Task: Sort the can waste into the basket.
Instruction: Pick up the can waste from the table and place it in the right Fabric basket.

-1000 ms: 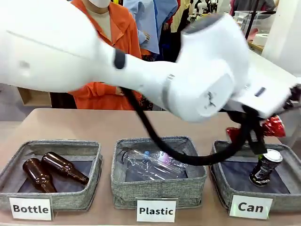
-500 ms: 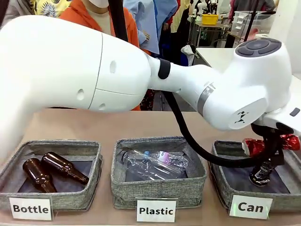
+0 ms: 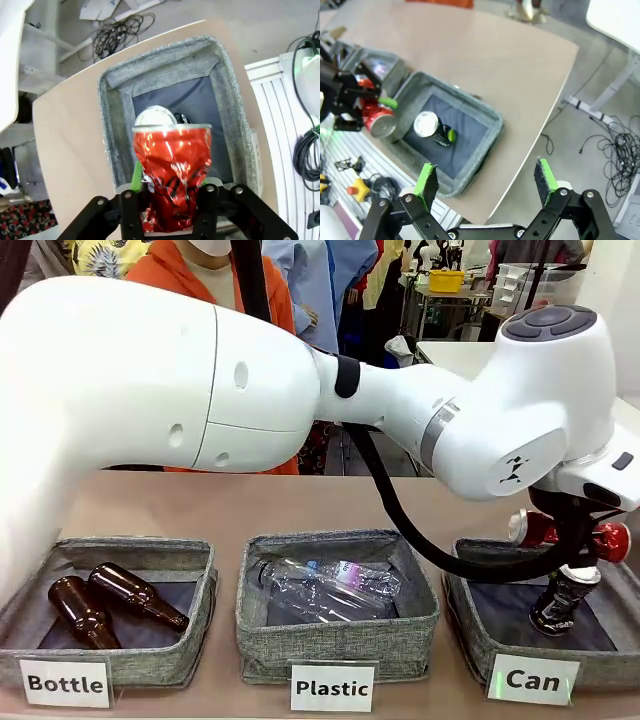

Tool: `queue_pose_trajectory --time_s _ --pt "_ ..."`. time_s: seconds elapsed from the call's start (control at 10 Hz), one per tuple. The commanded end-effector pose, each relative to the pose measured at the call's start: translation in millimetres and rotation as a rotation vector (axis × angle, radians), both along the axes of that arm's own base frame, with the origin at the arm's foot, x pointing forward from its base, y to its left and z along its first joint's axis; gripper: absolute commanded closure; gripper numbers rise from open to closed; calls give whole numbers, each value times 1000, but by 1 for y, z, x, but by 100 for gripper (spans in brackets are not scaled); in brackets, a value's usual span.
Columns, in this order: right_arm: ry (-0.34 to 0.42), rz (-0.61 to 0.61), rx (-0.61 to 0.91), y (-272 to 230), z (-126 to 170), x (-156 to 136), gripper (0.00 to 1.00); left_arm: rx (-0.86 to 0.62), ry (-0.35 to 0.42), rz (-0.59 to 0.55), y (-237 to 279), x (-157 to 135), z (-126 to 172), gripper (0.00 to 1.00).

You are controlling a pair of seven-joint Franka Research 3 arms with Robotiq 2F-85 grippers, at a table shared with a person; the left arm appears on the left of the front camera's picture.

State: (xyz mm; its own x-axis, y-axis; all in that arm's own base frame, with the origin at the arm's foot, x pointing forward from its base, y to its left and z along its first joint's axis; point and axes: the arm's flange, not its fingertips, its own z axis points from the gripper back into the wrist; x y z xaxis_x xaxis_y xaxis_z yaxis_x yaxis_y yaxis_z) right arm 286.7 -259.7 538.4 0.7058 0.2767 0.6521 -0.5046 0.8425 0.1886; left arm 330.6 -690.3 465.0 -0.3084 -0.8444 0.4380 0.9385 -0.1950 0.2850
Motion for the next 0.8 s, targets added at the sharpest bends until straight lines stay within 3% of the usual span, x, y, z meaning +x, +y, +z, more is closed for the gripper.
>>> queue_pose_trajectory --time_s 0.0,0.2,0.5,0.7 --pt "15 -8 -10 -2 4 2 0 4 -26 19 6 -3 3 17" --pt "15 -8 -10 -2 4 2 0 -18 12 -2 18 -2 16 0" --pt "15 -8 -10 -2 4 2 0 -66 26 9 44 -7 44 0" --pt "15 -8 -10 -2 4 2 0 -44 141 43 99 -2 78 0"
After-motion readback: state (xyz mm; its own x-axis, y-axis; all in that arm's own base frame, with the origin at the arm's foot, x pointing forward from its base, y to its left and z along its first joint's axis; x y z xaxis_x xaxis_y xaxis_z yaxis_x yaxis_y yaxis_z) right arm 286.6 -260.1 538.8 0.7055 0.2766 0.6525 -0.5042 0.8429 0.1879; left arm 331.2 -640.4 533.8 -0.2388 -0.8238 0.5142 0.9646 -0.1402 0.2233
